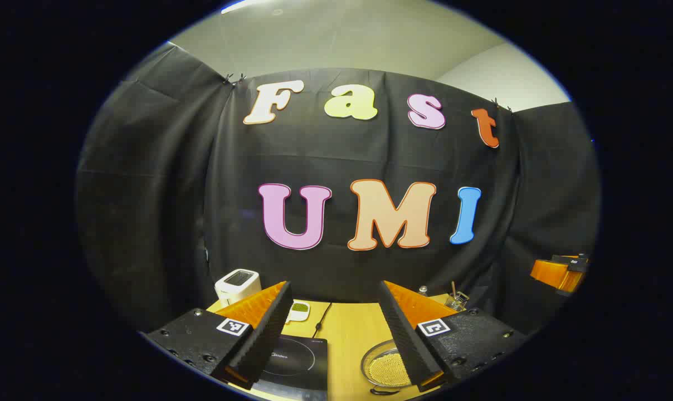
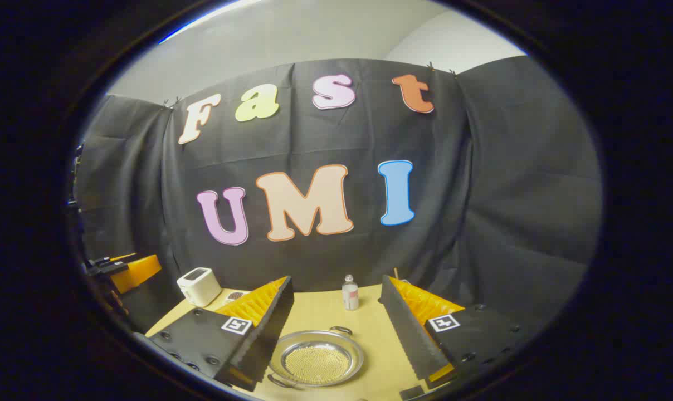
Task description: First push the handle of the pot to place it horizontally, then grasp the pot with both hands and set it on the induction cooktop.
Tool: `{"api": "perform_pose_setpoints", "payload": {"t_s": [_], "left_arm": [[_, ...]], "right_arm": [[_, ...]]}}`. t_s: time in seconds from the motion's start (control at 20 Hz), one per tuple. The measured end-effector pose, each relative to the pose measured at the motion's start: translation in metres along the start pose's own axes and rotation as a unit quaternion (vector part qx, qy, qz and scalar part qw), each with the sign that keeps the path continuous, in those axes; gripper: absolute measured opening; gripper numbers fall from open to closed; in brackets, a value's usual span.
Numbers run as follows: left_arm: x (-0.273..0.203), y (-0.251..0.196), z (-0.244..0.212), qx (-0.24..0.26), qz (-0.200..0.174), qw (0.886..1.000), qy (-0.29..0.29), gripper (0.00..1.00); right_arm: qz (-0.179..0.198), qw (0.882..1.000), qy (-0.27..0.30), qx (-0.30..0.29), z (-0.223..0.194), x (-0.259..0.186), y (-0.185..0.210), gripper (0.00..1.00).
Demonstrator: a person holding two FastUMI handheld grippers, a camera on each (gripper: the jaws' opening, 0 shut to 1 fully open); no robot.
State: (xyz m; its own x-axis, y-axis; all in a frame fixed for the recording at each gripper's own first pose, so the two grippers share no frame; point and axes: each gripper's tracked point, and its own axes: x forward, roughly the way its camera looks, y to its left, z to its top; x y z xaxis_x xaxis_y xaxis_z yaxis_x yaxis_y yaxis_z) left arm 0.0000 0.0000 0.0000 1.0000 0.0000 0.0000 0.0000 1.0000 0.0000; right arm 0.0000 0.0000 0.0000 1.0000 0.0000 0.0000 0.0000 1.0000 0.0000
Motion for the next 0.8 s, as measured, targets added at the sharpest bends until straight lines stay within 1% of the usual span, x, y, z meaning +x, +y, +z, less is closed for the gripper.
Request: {"api": "perform_pose_setpoints", "payload": {"t_s": [0.05,0.1,0.25,0.4,0.45,0.5,0.55,0.6,0.75,0.8], "left_arm": [[-0.002,0.001,-0.001,-0.001,0.002,1.000,0.001,0.90],[-0.002,0.002,-0.001,-0.001,0.005,1.000,0.002,0.94],[-0.009,0.008,-0.001,0.007,0.018,1.000,0.004,0.95],[-0.016,0.015,0.008,0.015,0.034,0.999,-0.009,0.94],[-0.018,0.018,0.009,0.018,0.040,0.999,-0.012,0.95],[-0.020,0.020,0.010,0.020,0.045,0.999,-0.014,0.94],[-0.021,0.021,0.010,0.020,0.048,0.999,-0.015,0.89],[-0.021,0.021,0.010,0.020,0.050,0.998,-0.015,0.94],[-0.023,0.019,0.005,0.018,0.055,0.998,-0.010,0.94],[-0.023,0.017,0.005,0.016,0.055,0.998,-0.009,0.90]], "right_arm": [[0.003,1.000,0.001,0.000,-0.001,0.000,0.001,0.94],[0.010,1.000,0.001,0.002,-0.001,0.001,0.003,0.94],[0.028,1.000,-0.002,0.000,0.000,0.006,0.012,0.94],[0.041,0.999,0.001,-0.003,-0.003,0.011,0.020,0.94],[0.045,0.999,0.003,-0.002,-0.004,0.012,0.022,0.99],[0.049,0.999,0.004,-0.001,-0.005,0.013,0.024,0.94],[0.052,0.999,0.004,0.000,-0.004,0.014,0.025,0.94],[0.055,0.998,0.005,0.001,-0.006,0.014,0.026,0.94],[0.059,0.998,0.012,-0.003,-0.011,0.015,0.024,0.94],[0.059,0.998,0.014,-0.004,-0.013,0.016,0.022,0.94]]}}
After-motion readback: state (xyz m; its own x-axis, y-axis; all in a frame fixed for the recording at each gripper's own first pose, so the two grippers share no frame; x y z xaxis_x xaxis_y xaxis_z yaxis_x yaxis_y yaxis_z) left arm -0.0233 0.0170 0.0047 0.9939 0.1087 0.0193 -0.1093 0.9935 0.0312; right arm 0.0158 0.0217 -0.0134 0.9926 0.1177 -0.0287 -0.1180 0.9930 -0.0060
